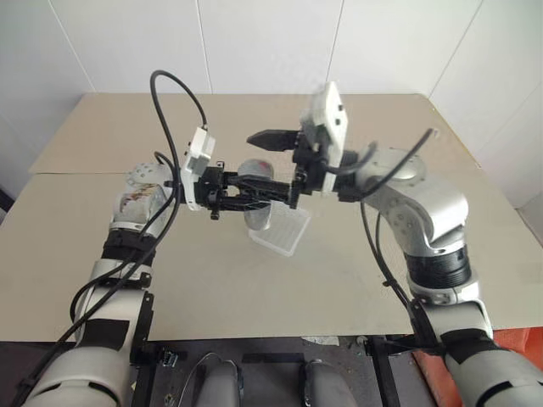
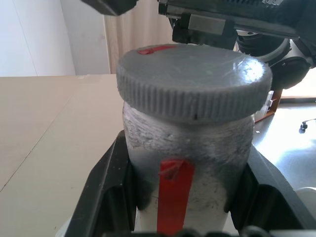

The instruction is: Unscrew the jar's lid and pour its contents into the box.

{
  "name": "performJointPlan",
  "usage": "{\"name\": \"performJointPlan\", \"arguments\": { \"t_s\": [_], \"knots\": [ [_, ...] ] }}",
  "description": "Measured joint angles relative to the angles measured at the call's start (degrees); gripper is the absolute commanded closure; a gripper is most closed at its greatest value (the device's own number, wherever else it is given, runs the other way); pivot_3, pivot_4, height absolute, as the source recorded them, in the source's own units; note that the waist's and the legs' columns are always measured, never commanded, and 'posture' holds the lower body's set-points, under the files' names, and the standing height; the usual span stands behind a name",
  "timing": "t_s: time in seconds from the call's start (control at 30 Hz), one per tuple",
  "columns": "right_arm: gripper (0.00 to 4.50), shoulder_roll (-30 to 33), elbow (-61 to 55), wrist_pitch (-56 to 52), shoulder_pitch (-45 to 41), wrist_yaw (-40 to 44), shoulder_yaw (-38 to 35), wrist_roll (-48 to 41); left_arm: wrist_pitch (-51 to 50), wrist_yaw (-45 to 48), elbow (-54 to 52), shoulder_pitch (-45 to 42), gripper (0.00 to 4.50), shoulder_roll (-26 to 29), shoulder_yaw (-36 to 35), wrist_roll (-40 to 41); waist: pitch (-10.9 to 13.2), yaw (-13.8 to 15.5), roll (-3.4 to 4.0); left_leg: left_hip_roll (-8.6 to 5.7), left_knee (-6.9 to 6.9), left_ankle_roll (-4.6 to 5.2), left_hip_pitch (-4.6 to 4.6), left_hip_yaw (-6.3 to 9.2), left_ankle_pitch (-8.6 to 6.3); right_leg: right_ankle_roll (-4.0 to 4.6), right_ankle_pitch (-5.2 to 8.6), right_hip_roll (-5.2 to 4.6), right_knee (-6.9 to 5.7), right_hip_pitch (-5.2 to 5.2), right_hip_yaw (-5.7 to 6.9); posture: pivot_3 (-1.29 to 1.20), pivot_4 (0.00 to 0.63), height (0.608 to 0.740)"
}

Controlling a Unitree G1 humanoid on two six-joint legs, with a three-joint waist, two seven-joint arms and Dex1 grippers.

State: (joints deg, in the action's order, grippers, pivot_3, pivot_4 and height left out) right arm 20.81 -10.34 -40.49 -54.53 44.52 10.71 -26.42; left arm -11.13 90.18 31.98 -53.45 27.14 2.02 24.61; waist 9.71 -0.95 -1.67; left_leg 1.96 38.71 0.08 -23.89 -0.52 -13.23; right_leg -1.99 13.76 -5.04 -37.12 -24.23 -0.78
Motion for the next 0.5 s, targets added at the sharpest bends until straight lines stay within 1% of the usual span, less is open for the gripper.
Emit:
{"name": "performJointPlan", "arguments": {
  "t_s": [0.17,0.37,0.5],
  "knots": [
    [0.06,-1.73,4.62,1.45,-1.41,-0.9,1.89,3.49,0.0,0.45,0.1,0.0,2.55,-0.2,0.0,-0.09,0.0,-0.02,0.0,0.0,-0.01,0.0,0.0,0.0,0.0,0.0,0.0,0.0,0.0,0.01,0.0,0.0,0.15,0.74],
    [0.06,-2.1,7.6,3.24,-1.36,0.21,1.62,3.02,-0.15,-0.2,0.21,0.0,2.55,0.08,-0.03,-0.62,0.0,-0.02,0.0,0.0,0.0,0.0,-0.02,0.01,0.0,0.0,0.0,0.0,-0.01,0.0,0.0,0.0,0.15,0.74],
    [0.06,-0.08,7.08,3.24,-0.22,1.83,0.36,1.17,-0.34,-0.49,0.06,0.04,2.55,0.59,-0.05,-0.62,0.0,0.02,0.0,0.0,0.0,0.0,-0.02,0.01,0.0,0.0,0.0,0.0,0.0,0.01,0.01,0.0,0.15,0.74]
  ]
}}
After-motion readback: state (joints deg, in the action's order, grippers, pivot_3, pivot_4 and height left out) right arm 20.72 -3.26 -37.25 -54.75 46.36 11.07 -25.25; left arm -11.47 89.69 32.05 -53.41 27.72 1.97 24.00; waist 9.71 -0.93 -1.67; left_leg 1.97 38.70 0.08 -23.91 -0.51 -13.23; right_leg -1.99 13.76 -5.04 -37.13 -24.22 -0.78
